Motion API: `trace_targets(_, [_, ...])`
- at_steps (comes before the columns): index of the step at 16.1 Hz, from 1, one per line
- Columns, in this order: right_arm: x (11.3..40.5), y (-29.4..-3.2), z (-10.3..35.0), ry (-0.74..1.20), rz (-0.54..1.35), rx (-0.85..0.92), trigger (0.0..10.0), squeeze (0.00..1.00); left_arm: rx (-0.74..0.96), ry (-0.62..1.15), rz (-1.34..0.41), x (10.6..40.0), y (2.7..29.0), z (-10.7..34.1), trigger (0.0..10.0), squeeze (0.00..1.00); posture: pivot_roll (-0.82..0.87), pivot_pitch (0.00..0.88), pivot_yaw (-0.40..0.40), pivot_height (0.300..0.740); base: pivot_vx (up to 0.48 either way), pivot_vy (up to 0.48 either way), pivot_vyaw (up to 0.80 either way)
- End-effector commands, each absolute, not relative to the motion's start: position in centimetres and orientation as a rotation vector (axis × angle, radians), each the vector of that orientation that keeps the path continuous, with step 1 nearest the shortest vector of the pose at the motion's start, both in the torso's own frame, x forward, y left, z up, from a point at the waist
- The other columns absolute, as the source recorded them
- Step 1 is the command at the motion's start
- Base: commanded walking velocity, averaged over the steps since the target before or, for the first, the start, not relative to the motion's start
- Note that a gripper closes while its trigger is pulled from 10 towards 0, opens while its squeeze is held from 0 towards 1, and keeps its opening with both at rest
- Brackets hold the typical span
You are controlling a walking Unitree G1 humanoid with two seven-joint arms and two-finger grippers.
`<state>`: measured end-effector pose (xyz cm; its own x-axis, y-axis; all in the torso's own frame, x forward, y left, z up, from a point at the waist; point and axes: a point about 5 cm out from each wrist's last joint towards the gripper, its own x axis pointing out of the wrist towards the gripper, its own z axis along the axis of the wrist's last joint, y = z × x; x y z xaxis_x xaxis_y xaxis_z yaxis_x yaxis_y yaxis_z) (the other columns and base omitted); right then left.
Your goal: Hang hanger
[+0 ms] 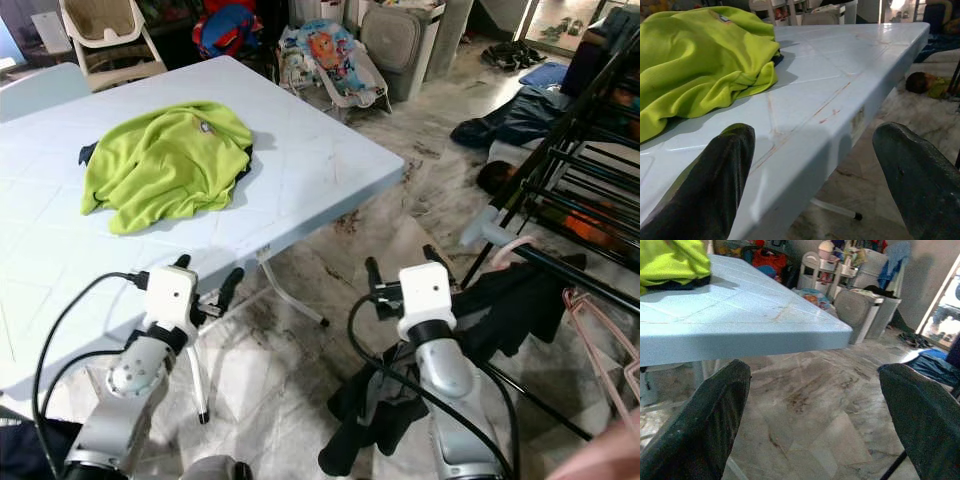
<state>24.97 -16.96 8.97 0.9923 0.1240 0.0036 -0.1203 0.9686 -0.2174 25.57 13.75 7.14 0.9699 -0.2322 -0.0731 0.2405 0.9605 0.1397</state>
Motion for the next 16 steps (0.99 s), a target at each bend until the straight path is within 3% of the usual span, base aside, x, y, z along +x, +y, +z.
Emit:
trace_targets(1, [25.1,-16.9,8.8,-0.015,0.119,-0.222,10.0,1.00,0.162,0.049,-0.245,25.7,13.9,7.3,10.0,0.00,-0.03,0.000,-0.002,0.740,-0.255,0.000,0.00])
trace_targets(10, [25.2,-16.7,8.6,-0.008,0.132,-0.242,10.0,1.00,0.164,0.056,-0.257,25.8,13.7,7.2,10.0,0.00,-0.03,0.000,-0.006,0.740,-0.314,0.000,0.00])
trace_targets(11, [25.2,-16.7,8.4,0.016,0.131,-0.239,10.0,0.18,0.165,0.058,-0.258,25.8,13.7,7.1,10.0,0.00,-0.03,0.000,-0.005,0.740,-0.319,0.000,0.00])
trace_targets(12, [25.2,-16.7,8.2,0.030,0.129,-0.211,10.0,0.00,0.166,0.058,-0.259,25.8,13.7,7.1,10.0,0.00,-0.03,0.000,-0.005,0.740,-0.289,0.000,0.00])
trace_targets(16, [25.2,-16.7,7.5,0.056,0.141,-0.315,10.0,0.00,0.175,0.061,-0.266,25.7,13.6,7.0,10.0,0.00,-0.02,0.000,-0.006,0.740,-0.213,0.000,0.00])
